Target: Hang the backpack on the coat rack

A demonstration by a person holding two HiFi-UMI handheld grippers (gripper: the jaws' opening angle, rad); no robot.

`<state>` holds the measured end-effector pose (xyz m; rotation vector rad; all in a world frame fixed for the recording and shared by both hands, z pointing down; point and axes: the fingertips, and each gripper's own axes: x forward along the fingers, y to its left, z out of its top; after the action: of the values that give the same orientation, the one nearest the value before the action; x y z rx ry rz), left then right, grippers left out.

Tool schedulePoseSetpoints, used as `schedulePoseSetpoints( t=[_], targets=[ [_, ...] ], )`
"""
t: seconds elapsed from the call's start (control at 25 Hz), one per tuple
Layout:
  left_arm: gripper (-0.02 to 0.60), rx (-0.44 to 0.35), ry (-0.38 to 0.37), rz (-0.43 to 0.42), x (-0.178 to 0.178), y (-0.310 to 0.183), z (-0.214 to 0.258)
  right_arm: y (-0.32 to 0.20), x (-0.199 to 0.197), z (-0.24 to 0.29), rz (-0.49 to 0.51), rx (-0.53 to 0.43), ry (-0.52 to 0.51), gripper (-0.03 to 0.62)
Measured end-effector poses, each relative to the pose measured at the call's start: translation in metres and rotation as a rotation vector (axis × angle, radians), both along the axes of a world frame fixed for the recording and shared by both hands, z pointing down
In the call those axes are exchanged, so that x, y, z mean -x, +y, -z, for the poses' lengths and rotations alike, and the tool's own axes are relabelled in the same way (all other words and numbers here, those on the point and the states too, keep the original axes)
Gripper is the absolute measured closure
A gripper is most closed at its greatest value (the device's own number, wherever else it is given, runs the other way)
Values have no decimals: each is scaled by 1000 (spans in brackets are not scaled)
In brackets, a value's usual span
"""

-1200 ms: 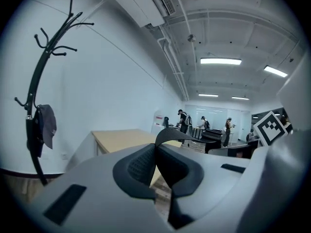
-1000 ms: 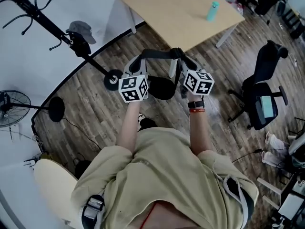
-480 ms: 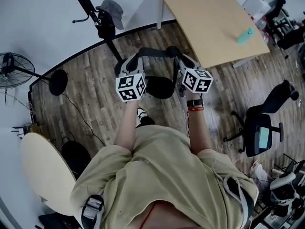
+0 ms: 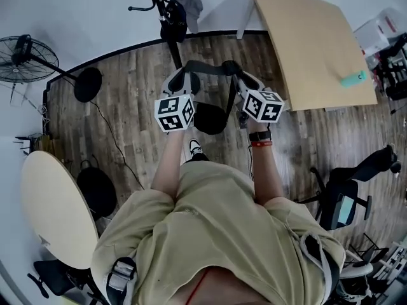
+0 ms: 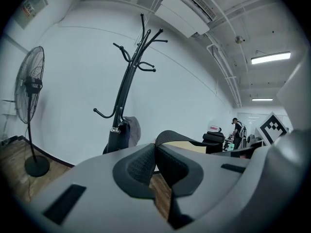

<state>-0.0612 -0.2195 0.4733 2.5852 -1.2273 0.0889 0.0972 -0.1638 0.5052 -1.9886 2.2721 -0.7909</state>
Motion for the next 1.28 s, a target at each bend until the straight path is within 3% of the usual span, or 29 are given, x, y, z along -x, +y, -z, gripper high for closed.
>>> schedulePoseSetpoints(
  t=[0.24,0.56,0.84,1.28],
  targets=[
    [555,-9,-10,45,36,-36,6,-50,36,4,55,-7,-14,530],
    [555,-5,-18,170,68,-79,15,-118,65,18,193,-13,-14,530],
    [555,24,-23,265,69,-118,17,-180,66,28,313,-4,-7,529],
    [555,57,-36,315,66,-167,19,-241,65,23,368,33,-33,528]
  ],
)
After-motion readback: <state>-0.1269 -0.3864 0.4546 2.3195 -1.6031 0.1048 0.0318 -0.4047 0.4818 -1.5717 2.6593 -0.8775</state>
